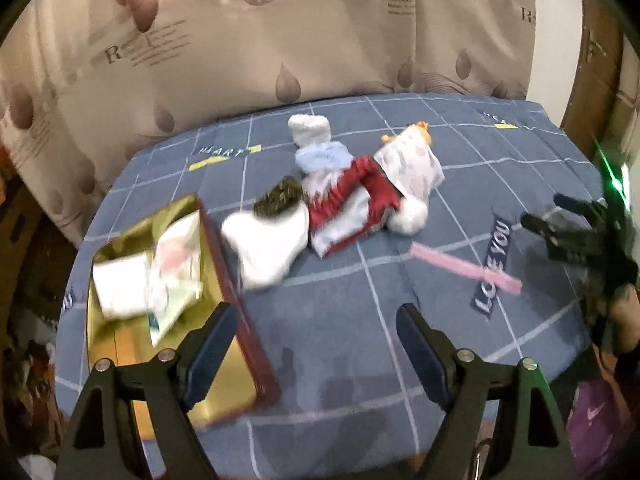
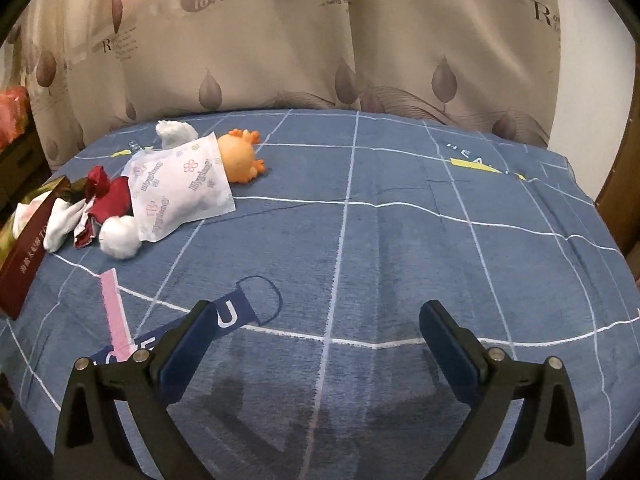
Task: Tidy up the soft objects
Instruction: 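Withdraw both grippers from the tin and move the left gripper to the brown sock, then grasp the brown patterned sock with the left gripper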
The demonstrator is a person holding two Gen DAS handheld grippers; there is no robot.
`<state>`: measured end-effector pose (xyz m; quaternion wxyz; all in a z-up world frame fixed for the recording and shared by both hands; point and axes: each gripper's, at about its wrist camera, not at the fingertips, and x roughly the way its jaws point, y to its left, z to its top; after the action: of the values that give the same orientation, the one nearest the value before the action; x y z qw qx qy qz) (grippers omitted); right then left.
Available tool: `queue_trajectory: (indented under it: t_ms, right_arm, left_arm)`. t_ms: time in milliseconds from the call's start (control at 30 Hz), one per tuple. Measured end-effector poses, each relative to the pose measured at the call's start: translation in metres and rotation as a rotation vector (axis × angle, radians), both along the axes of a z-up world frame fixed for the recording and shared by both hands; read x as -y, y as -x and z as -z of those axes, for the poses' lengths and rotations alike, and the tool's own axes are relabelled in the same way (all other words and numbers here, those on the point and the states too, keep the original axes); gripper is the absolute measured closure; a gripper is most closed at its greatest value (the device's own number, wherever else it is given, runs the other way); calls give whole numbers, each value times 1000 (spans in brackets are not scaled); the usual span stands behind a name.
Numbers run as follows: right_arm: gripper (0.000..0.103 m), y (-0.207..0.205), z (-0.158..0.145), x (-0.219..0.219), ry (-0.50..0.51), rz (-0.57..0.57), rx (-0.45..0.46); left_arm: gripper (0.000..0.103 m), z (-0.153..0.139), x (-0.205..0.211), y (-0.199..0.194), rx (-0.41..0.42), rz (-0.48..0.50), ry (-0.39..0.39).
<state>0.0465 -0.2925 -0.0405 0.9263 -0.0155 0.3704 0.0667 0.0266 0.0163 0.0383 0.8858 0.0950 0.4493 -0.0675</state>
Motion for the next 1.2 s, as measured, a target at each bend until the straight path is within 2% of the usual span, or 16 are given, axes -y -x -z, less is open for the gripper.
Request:
queue_trajectory:
  t_ms: [100, 200, 300, 433, 467, 533, 567, 633, 733, 867, 933, 967, 1000, 1067, 1167, 1200]
  right_arm:
    - [2, 2, -1, 0, -12, -12, 5]
    - [2, 2, -1, 3, -34, -19, 8]
    - [2, 1, -1, 5, -57, -26, 5]
    - [2, 2, -1, 7, -81, -40, 3]
    - [2, 2, -1, 8, -84, -44, 4]
    - [2, 2, -2, 7, -90, -55, 3]
    - [2, 2, -2, 7, -93, -62, 1]
    - [2, 1, -1, 6, -96, -66, -3]
    - [2, 0, -1, 7, -103, -67, -9]
    - [2, -3, 2, 7, -107, -67, -29]
    - [2, -5, 4, 6, -108, -74, -43]
    - [2, -7, 5, 5, -108, -78, -51]
    - [2, -8, 6, 4, -108, -82, -60]
    - [2, -10, 8, 3, -107, -89, -78]
    - [2, -12, 11, 1, -108, -97, -95]
    - [2, -13, 12, 0, -109, -102, -101]
  left_arm:
    - [19, 0, 3, -24, -34, 31, 5]
    - [19, 4, 15, -42, -85, 109, 43]
    - [19, 14, 29, -52, -98, 144, 31]
    - [19, 33, 20, -80, -158, 79, 29]
    - [19, 34, 16, -87, -161, 75, 12]
    - [19, 36, 10, -104, -152, 86, -81]
    - [19, 37, 8, -112, -157, 115, -124]
    - [19, 40, 4, -126, -189, 179, -161]
    - [19, 47, -1, -147, -229, 230, -237]
    - [19, 58, -8, -173, -306, 299, -169]
    - [20, 69, -10, -181, -339, 302, -180]
    - [24, 71, -12, -184, -347, 310, -165]
    - [36, 72, -15, -186, -352, 326, -115]
    - [38, 69, -23, -190, -369, 353, 16]
    - [42, 65, -32, -192, -336, 326, 28]
    - [50, 61, -34, -189, -332, 322, 50]
